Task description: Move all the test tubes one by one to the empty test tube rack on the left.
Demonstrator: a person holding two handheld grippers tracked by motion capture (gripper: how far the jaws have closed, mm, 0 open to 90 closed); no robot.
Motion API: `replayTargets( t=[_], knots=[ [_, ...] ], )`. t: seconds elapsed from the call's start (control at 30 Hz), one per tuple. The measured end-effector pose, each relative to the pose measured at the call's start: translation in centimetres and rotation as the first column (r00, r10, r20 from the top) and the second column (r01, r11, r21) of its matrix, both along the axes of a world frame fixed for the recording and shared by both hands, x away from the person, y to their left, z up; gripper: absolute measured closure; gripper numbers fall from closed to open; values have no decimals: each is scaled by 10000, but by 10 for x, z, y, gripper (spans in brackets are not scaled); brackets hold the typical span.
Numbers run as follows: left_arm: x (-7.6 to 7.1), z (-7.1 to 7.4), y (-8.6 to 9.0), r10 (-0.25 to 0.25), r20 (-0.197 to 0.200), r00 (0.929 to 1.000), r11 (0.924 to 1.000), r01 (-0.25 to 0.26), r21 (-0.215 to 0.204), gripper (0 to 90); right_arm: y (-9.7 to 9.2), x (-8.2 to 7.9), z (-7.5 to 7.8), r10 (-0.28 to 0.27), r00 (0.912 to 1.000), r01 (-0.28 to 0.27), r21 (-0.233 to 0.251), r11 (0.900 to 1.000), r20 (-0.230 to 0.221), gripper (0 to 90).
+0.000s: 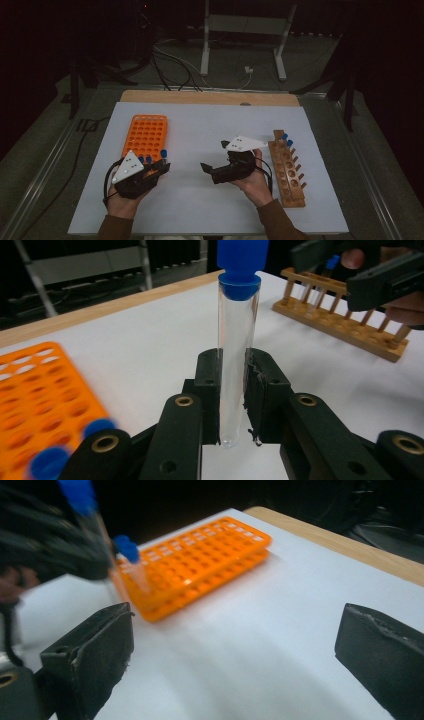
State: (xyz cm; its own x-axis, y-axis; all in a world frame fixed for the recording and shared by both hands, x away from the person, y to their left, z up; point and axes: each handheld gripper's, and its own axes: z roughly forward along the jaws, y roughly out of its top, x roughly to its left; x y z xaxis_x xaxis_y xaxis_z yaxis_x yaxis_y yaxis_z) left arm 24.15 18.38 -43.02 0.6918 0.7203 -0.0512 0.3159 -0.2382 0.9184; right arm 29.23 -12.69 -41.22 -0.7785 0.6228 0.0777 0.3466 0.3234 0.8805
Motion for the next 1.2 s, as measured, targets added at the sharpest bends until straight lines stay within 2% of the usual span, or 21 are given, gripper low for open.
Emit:
replayTargets(
  t=[0.07, 0.37, 0.57, 0.7, 0.9, 1.1, 1.2],
  knots=[
    [-3, 1, 10, 246, 10, 9997, 9997, -246, 4, 778, -6, -1, -2, -110, 9999, 110, -3, 9999, -20, 24],
    [-8, 5, 34, 860, 31, 9963, 9962, -859, -133, 779, -29, -2, -5, -564, 9983, 567, 229, 9981, -140, 18],
    [-10, 8, 54, 1448, 167, 9893, 9894, -1446, -106, 779, -40, -4, -5, -789, 9969, 791, 295, 9964, -72, 18],
    [-8, 3, 65, 1724, 215, 9848, 9848, -1719, -251, 779, -46, -6, -6, -894, 9960, 896, 351, 9954, -83, 18],
    [-3, -7, 74, 2192, 245, 9754, 9755, -2186, -225, 779, -55, -7, -5, -1046, 9945, 1049, 423, 9936, -86, 18],
    [4, -19, 77, 2366, 143, 9715, 9716, -2364, -123, 779, -60, -9, -3, -1125, 9936, 1124, 582, 9920, -14, 19],
    [8, -27, 75, 2454, 115, 9694, 9694, -2455, 78, 779, -62, -9, -3, -1163, 9932, 1161, 648, 9911, 1, 19]
  ],
)
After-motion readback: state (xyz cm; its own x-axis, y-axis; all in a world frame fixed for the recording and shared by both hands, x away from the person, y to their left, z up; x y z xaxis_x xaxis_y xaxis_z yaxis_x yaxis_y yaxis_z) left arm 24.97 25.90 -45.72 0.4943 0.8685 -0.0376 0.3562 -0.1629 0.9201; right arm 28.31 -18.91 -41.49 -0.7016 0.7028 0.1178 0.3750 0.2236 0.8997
